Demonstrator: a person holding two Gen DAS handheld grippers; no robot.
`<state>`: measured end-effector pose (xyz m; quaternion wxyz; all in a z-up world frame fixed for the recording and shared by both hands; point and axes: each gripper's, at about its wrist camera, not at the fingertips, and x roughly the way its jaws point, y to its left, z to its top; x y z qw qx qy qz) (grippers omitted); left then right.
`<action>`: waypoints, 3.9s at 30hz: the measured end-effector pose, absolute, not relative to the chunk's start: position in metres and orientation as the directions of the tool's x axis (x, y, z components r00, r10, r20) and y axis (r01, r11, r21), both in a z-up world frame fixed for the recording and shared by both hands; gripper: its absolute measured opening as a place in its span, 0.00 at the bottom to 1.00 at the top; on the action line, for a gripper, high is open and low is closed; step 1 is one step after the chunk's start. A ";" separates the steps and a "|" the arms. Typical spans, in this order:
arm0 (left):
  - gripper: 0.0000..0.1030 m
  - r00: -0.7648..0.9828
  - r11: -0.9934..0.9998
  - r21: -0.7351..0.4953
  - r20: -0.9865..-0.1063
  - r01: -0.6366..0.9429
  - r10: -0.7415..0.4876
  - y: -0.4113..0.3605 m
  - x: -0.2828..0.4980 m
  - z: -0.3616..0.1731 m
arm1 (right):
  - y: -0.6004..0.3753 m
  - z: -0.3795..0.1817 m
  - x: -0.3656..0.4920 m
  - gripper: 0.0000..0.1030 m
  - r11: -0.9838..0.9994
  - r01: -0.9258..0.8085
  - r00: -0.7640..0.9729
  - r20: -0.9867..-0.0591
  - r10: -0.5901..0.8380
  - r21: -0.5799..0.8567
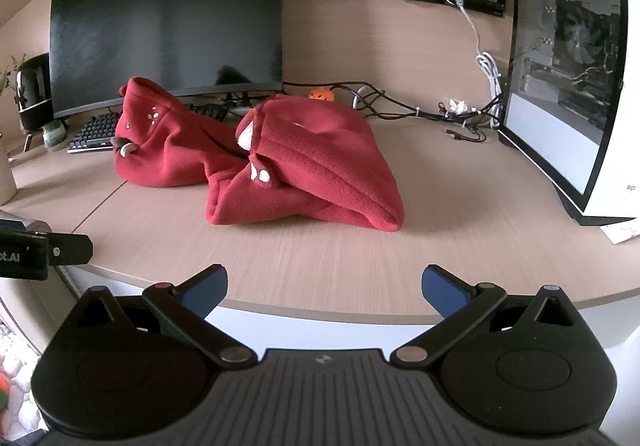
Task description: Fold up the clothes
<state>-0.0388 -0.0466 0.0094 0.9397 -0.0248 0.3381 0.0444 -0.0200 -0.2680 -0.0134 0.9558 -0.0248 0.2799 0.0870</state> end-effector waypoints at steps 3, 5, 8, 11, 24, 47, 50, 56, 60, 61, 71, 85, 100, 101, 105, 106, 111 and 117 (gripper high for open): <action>1.00 0.764 0.995 -0.014 -0.642 -0.097 0.066 -0.049 -0.038 0.009 | -0.269 -0.015 -0.019 1.00 0.984 -0.180 0.824 -0.545 0.152 0.002; 1.00 0.762 0.995 -0.010 -0.644 -0.097 0.067 -0.050 -0.038 0.008 | -0.270 -0.016 -0.019 1.00 0.984 -0.177 0.824 -0.546 0.150 0.004; 1.00 0.759 0.995 -0.006 -0.647 -0.098 0.071 -0.051 -0.038 0.008 | -0.271 -0.016 -0.019 1.00 0.985 -0.171 0.825 -0.546 0.147 0.006; 1.00 0.757 0.995 -0.002 -0.649 -0.100 0.075 -0.051 -0.038 0.007 | -0.272 -0.016 -0.018 1.00 0.986 -0.169 0.826 -0.545 0.145 0.006; 1.00 0.750 0.995 0.005 -0.657 -0.097 0.077 -0.054 -0.034 0.005 | -0.275 -0.019 -0.015 1.00 0.987 -0.159 0.824 -0.550 0.135 0.004; 1.00 0.721 0.997 0.004 -0.690 -0.083 0.062 -0.037 -0.012 -0.006 | -0.256 -0.022 -0.002 1.00 0.991 -0.128 0.817 -0.570 0.091 -0.026; 1.00 0.717 0.997 0.001 -0.695 -0.073 0.053 -0.032 -0.007 -0.009 | -0.252 -0.023 0.003 1.00 0.993 -0.115 0.812 -0.578 0.076 -0.032; 1.00 0.711 0.998 -0.016 -0.702 -0.054 0.027 -0.015 0.006 -0.014 | -0.234 -0.024 0.020 1.00 0.993 -0.101 0.808 -0.588 0.042 -0.068; 1.00 0.702 0.997 -0.061 -0.712 -0.046 -0.011 0.003 0.014 -0.020 | -0.221 -0.017 0.034 1.00 0.988 -0.096 0.813 -0.583 0.007 -0.121; 1.00 0.699 0.996 -0.082 -0.715 -0.040 -0.030 0.007 0.016 -0.022 | -0.222 -0.013 0.037 1.00 0.988 -0.088 0.813 -0.583 -0.001 -0.125; 1.00 0.666 0.939 -0.311 -0.671 0.147 -0.326 0.009 0.031 -0.028 | -0.230 0.016 0.075 1.00 0.972 -0.074 0.813 -0.578 -0.071 -0.223; 1.00 0.698 0.918 -0.389 -0.637 0.077 -0.328 -0.006 0.074 -0.018 | -0.205 -0.031 0.191 1.00 0.879 -0.304 0.787 -0.617 0.015 -0.367; 1.00 0.692 0.918 -0.357 -0.619 0.174 -0.371 -0.130 0.206 -0.007 | -0.428 0.013 0.198 1.00 0.984 0.164 0.840 -0.514 -0.173 -0.063; 1.00 0.691 0.922 -0.352 -0.628 0.160 -0.359 -0.136 0.216 -0.012 | -0.430 0.018 0.195 1.00 0.990 0.133 0.857 -0.497 -0.135 -0.040; 1.00 0.642 0.921 -0.380 -0.686 0.085 -0.342 -0.146 0.240 -0.042 | -0.411 0.049 0.203 1.00 0.996 -0.051 0.917 -0.398 0.017 -0.076; 1.00 0.636 0.922 -0.380 -0.696 0.067 -0.333 -0.146 0.242 -0.049 | -0.403 0.054 0.214 1.00 0.990 -0.111 0.912 -0.405 0.065 -0.090; 1.00 0.652 0.944 -0.309 -0.693 0.115 -0.307 -0.152 0.228 -0.052 | -0.381 0.018 0.325 1.00 0.966 -0.227 0.823 -0.555 0.121 -0.126; 1.00 0.623 0.948 -0.256 -0.715 0.189 -0.317 -0.149 0.217 -0.047 | -0.376 -0.035 0.414 1.00 0.963 -0.225 0.733 -0.677 0.068 -0.146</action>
